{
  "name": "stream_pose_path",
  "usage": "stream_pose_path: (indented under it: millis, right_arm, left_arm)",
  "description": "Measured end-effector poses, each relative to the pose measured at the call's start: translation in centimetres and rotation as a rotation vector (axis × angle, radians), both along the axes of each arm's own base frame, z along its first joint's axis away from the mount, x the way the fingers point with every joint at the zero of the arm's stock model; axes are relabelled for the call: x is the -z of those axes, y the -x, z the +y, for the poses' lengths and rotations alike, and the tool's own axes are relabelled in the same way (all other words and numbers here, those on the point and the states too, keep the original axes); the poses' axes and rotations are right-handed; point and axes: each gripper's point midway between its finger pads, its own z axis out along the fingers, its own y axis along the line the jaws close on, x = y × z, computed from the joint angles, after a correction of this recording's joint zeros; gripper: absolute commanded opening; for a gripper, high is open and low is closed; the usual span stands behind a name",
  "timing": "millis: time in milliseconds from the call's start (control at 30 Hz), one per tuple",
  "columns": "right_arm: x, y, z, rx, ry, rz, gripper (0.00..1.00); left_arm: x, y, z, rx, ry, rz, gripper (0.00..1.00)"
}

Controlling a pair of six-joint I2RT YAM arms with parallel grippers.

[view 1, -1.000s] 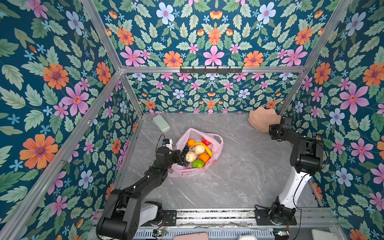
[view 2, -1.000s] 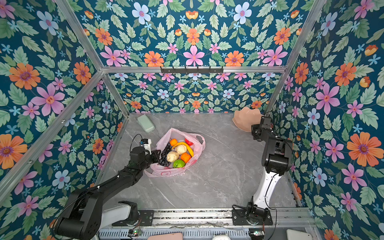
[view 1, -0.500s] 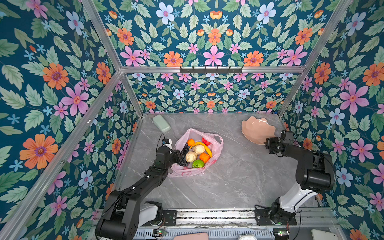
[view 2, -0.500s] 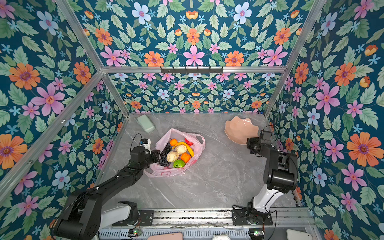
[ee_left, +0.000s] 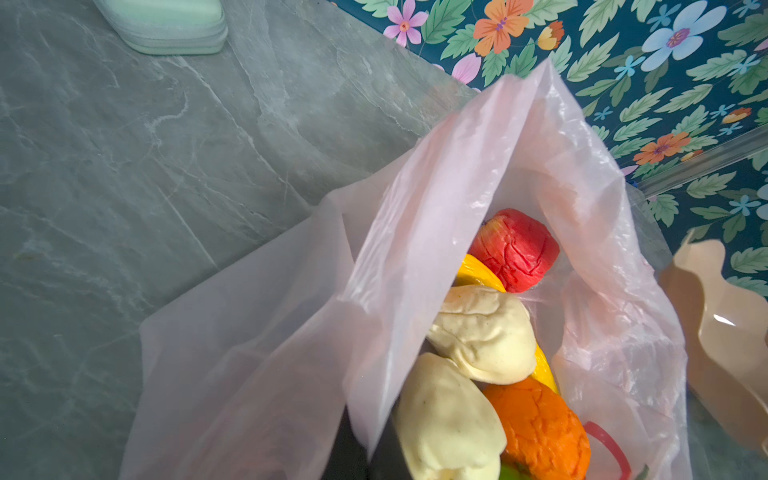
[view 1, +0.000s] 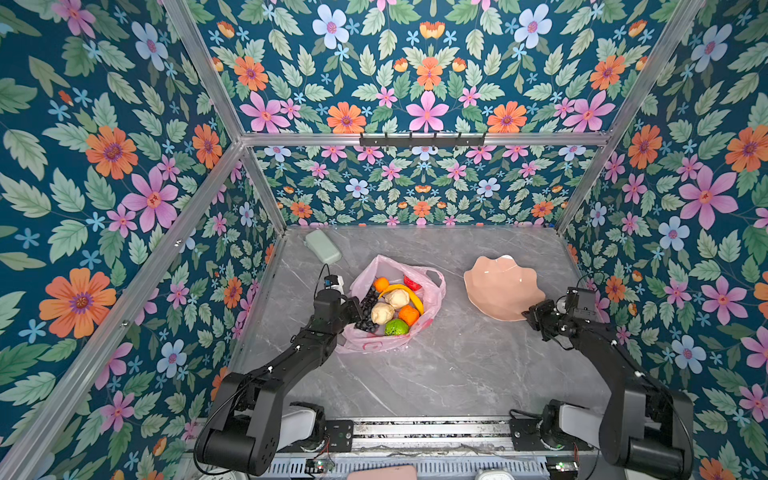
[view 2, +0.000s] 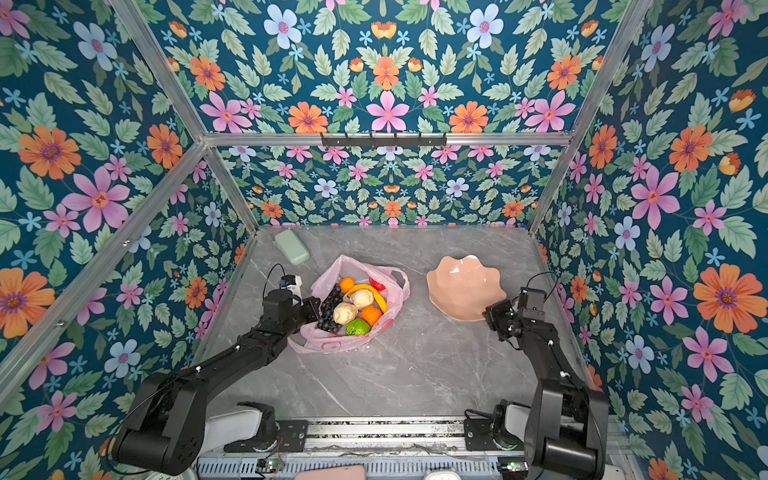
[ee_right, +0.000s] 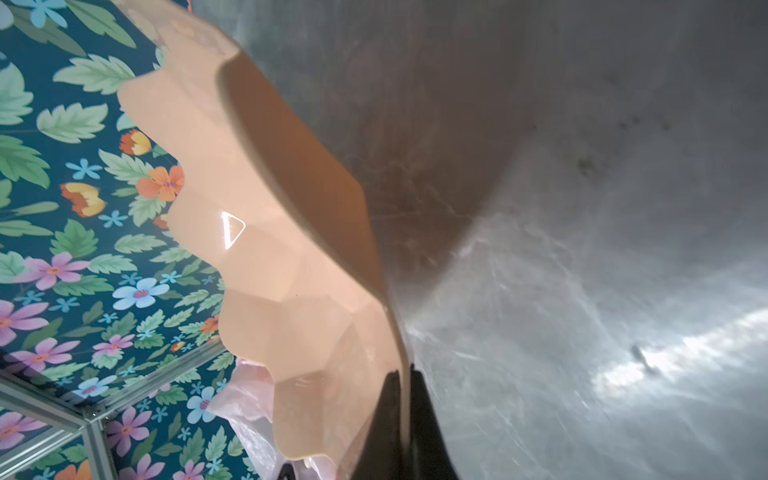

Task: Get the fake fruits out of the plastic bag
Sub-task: 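Drag the peach bowl nearer the robot beside the bag with the right gripper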

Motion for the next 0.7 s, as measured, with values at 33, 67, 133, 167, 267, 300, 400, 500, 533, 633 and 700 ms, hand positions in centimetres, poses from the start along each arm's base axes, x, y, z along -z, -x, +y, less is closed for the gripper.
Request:
stream_pose_path:
  millis: [33, 67, 133, 167, 267, 300, 400, 500, 533, 633, 700]
  right_arm:
    - [-0.1, 0.8, 0.3, -0.01, 0.001, 0.004, 0.0]
    - [-0.3, 1.6, 0.6, -0.027, 0.005, 0.005, 0.0]
    - [-0.6, 3.0, 1.3, -0.057, 0.011, 0.006, 0.0]
    - [-0.8, 3.7, 1.6, -0.074, 0.011, 0.009, 0.0]
    - [-1.1, 5.8, 3.3, -0.151, 0.021, 0.018, 0.0]
    - [-1.2, 6.6, 3.9, -0.18, 0.024, 0.022, 0.0]
    - [-0.4, 8.9, 5.3, -0.248, 0.018, 0.057, 0.0]
    - [1.1, 11.2, 6.0, -0.287, 0.004, 0.116, 0.0]
    - [1.4, 11.8, 6.1, -0.298, 0.003, 0.133, 0.0]
    - [2.0, 13.3, 6.3, -0.334, 0.009, 0.169, 0.0]
    - [2.2, 14.0, 6.5, -0.354, 0.014, 0.18, 0.0]
  left_arm:
    - [-0.1, -0.1, 0.0, -0.001, 0.0, -0.001, 0.0]
    - [-0.2, -0.2, 0.0, -0.003, 0.001, -0.002, 0.0]
    - [-0.2, -0.4, 0.0, -0.011, 0.01, 0.001, 0.0]
    - [-0.2, -0.4, 0.0, -0.012, 0.009, 0.003, 0.0]
    - [0.1, -0.7, 0.2, -0.024, 0.0, 0.016, 0.0]
    - [0.3, -0.8, 0.3, -0.034, -0.003, 0.021, 0.0]
    - [0.4, -1.2, 0.4, -0.043, -0.009, 0.029, 0.0]
    - [0.5, -1.5, 0.5, -0.055, -0.017, 0.03, 0.0]
    - [0.5, -1.6, 0.5, -0.056, -0.018, 0.032, 0.0]
    - [0.7, -1.7, 0.5, -0.061, -0.018, 0.038, 0.0]
    - [0.7, -1.7, 0.5, -0.065, -0.012, 0.041, 0.0]
